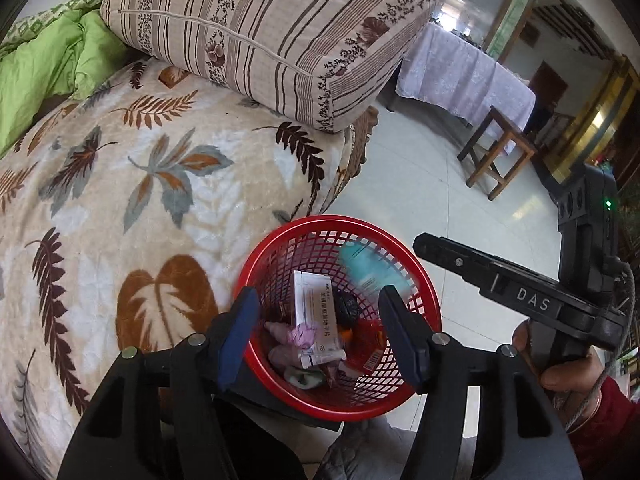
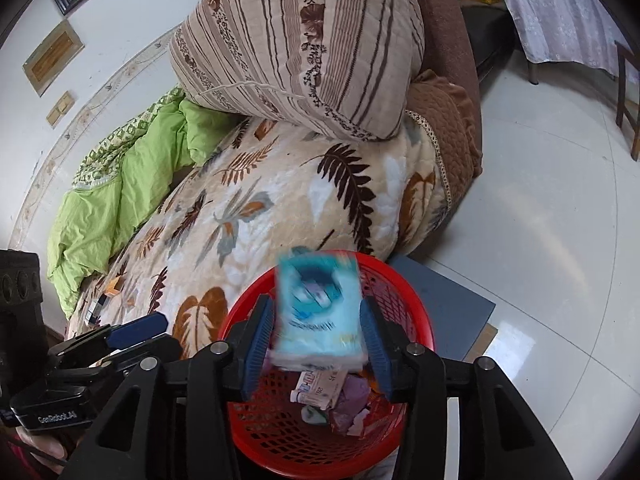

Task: Collect trash
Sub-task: 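Grasp the white medicine box with the left tool while the right tool grasps the orange ointment box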

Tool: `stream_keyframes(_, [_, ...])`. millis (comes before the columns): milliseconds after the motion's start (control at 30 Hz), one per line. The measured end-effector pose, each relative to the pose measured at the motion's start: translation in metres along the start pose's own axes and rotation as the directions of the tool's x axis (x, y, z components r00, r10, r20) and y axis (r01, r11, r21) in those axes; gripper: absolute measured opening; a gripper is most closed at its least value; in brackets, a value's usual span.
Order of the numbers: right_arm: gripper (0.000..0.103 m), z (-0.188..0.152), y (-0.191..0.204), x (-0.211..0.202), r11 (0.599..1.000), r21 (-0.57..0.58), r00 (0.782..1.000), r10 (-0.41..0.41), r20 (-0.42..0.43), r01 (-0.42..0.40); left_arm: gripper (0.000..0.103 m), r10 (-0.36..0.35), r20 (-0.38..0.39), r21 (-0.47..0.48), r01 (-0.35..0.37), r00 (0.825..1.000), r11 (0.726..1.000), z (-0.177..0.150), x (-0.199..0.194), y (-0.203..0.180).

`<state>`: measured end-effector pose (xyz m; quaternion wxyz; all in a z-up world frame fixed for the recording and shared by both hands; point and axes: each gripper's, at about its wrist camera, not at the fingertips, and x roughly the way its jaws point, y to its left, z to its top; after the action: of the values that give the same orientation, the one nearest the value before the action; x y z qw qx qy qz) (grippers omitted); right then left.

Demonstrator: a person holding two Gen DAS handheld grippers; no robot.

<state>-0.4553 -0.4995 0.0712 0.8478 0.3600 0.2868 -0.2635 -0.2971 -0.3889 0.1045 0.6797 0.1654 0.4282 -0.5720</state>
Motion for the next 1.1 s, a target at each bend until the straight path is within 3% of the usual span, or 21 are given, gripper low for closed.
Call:
stream_keyframes(133, [0.049,0.004,0.008,-0.002,1.000,-0.025,1.000,0.003,0.021,-0.003,0.061,0.064,0.054,-0.012,-0.063,0.996,0.998,-0.002,-0.025,0.019])
stream_keyframes(267, [0.050,0.008,0.032,0.004,0.996,-0.059,0.998,0.061,0.013,-0.060,0.062,0.129,0.095,-0.064,-0.123,0.987,0.990,-0.010,-0.052,0.048])
stream_keyframes(500, [0.055,-0.001,0.117,0.041,0.961,-0.195,0.979,0.183,-0.088,-0.197,0.065,0.276,0.130,-0.192,-0.249,0.952,0.949,-0.039,-0.104,0.118])
stream_keyframes(700, [0.058,-0.009,0.210,0.078,0.888,-0.322,0.940,0.276,-0.199,-0.329,0.066,0.414,0.139,-0.342,-0.349,0.899,0.873,-0.076,-0.159,0.200])
stream_keyframes(833, [0.061,-0.012,0.280,0.107,0.819,-0.411,0.912,0.311,-0.266,-0.399,0.066,0.512,0.122,-0.447,-0.414,0.850,0.793,-0.102,-0.200,0.264])
stream_keyframes(1100, [0.066,-0.020,0.404,0.186,0.681,-0.523,0.853,0.336,-0.399,-0.513,0.067,0.620,0.051,-0.556,-0.493,0.783,0.669,-0.140,-0.250,0.375])
